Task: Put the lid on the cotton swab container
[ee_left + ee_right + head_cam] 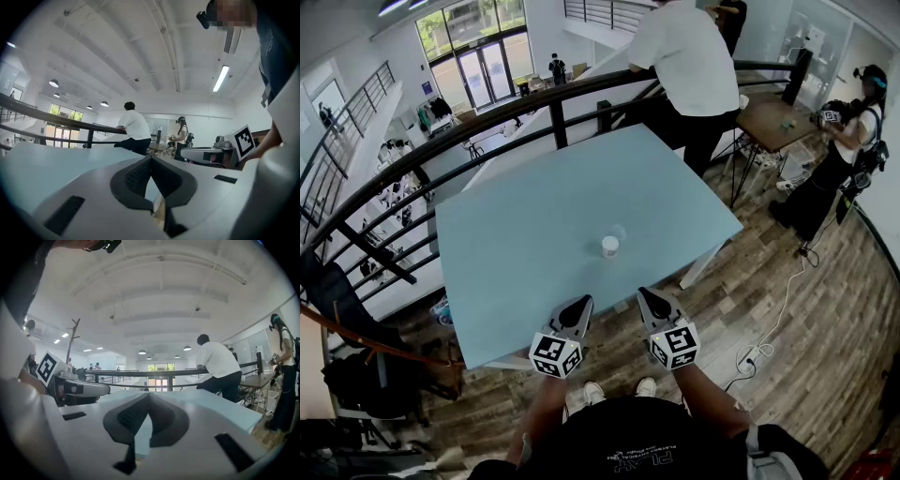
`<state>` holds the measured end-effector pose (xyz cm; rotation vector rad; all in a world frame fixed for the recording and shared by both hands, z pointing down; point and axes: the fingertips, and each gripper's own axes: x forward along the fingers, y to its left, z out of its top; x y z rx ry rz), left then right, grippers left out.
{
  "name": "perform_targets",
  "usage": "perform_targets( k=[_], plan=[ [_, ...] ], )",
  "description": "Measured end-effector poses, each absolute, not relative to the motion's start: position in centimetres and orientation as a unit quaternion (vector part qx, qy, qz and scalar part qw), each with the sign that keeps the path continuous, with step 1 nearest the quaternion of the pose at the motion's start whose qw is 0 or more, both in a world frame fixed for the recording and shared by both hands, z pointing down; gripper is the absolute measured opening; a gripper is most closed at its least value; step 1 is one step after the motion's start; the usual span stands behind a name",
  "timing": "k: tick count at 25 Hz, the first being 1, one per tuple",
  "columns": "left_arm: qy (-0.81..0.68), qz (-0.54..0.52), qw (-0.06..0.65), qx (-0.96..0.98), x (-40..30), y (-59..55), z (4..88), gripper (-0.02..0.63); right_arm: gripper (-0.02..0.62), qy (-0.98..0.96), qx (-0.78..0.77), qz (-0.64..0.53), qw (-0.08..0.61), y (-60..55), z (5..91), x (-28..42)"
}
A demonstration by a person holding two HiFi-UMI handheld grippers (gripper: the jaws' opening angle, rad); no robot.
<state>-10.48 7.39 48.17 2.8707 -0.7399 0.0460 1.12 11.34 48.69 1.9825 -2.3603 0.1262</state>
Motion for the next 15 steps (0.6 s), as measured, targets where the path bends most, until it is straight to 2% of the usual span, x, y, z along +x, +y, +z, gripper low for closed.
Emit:
perform_targets(
  k=[15],
  plan=[
    [-0.233, 0.029, 0.08, 0.969, -11.2, 8.5, 48.6, 0.012, 0.02, -0.764, 0.643, 0.053, 0.005, 11.2, 48.7, -0.3]
  ],
)
